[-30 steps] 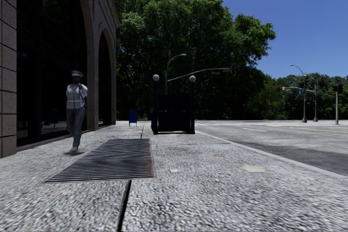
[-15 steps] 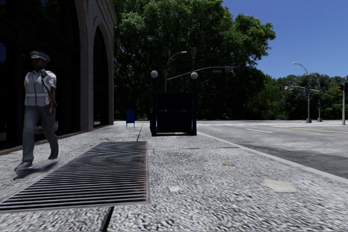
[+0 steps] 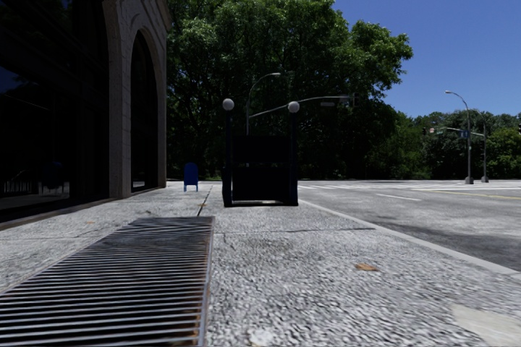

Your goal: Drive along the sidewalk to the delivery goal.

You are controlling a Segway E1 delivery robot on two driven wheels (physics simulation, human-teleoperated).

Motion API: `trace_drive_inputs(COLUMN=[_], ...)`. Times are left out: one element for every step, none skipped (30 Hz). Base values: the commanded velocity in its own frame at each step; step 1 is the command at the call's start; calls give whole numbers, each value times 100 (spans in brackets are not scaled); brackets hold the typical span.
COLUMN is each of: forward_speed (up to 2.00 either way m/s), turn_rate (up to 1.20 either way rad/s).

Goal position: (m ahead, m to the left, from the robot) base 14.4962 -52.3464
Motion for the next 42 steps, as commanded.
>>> trace_drive_inputs(forward_speed=[134,134,134,134,135,135,135,135,135,135,135,135,135,135,135,135,135,135,135,135,135,135,135,135,135,135,135,135,135,135,135,135,135,135,135,135,135,135,135,135,135,135], turn_rate=[12,12,15,18,22,24,28,33,33,35,36,37,39,47,47,47,47,47,47,47,47,47,47,47,47,47,47,47,47,47,47,47,47,47,47,47,47,47,47,47,47,47])
